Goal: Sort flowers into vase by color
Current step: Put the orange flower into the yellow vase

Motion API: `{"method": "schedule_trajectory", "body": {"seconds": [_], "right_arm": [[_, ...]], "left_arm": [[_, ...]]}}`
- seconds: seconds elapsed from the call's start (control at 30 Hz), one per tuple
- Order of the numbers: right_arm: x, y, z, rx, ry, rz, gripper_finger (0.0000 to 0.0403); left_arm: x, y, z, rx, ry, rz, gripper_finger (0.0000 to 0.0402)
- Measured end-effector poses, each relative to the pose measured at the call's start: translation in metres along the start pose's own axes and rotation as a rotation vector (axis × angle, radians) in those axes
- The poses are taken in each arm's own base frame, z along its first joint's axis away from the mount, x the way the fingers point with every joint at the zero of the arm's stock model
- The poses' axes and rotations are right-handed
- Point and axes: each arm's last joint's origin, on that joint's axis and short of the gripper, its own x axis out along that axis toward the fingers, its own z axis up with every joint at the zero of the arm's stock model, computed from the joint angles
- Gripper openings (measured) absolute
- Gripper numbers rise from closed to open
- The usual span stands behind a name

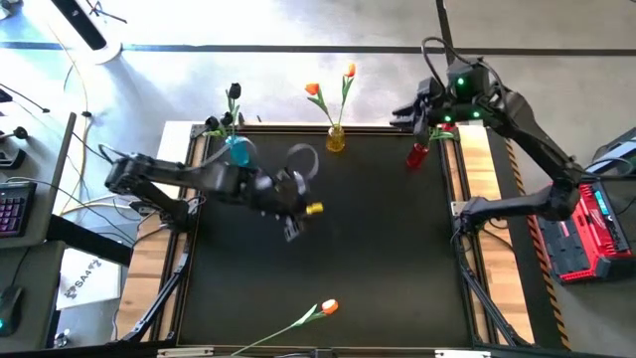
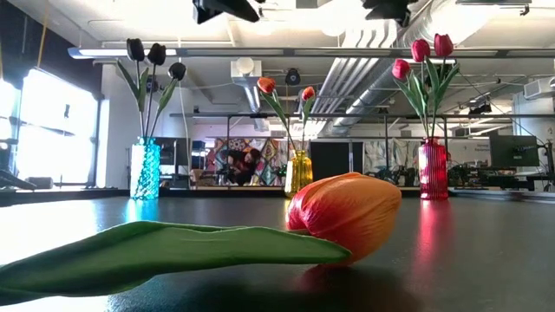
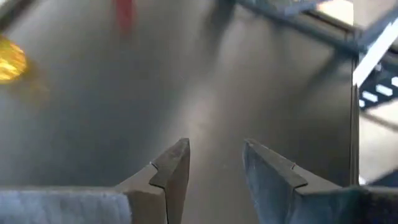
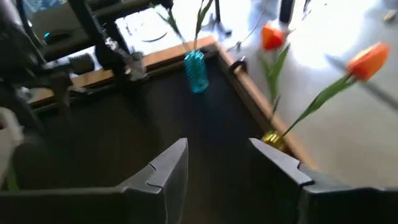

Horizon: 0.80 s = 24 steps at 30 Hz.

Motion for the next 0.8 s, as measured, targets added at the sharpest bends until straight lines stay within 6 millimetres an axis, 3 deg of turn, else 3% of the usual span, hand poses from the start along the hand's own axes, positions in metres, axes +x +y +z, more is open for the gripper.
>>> {"method": "schedule_trajectory", "body": {"seconds": [0.2, 0.33, 0.57, 0.8], "right_arm": [[-0.011, 0.028, -0.010, 0.057, 0.075, 0.067, 0.0154], [-0.020, 0.049, -0.014, 0.046, 0.090, 0.070, 0.0154], [-0.025, 0.078, -0.024, 0.007, 0.161, 0.049, 0.0154], [-0.014, 0.109, -0.040, 0.008, 0.245, 0.159, 0.0154]], "left_arm": [[0.035, -0.028, -0.021, -0.008, 0.128, -0.037, 0.0138], [0.048, -0.047, -0.034, -0.071, 0.187, -0.076, 0.0138], [0.046, -0.080, -0.061, -0.173, 0.237, -0.076, 0.0138], [0.032, -0.105, -0.084, -0.209, 0.246, -0.060, 0.0138]]}}
